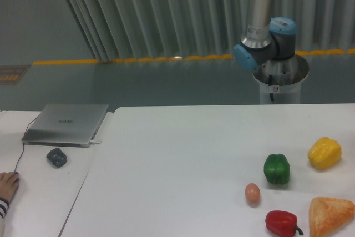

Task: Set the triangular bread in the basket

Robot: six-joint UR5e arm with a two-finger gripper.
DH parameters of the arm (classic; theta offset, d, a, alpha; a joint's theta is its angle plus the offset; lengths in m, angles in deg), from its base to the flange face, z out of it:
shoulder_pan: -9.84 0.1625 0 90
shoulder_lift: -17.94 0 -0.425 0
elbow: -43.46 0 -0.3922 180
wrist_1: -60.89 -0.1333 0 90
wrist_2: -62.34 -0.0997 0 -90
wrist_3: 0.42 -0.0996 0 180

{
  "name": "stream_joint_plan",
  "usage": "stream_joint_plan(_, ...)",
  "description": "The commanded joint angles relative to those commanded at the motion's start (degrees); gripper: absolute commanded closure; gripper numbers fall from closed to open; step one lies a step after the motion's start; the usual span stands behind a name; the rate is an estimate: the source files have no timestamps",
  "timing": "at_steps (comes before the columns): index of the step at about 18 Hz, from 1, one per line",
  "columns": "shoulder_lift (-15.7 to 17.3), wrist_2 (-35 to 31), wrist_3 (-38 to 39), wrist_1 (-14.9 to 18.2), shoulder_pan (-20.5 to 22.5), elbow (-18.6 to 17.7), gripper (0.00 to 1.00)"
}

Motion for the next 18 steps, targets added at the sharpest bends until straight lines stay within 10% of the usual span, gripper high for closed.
stream_joint_plan(18,-0.09,3.34,11.32,-0.70,-1.32,-2.02,0.00)
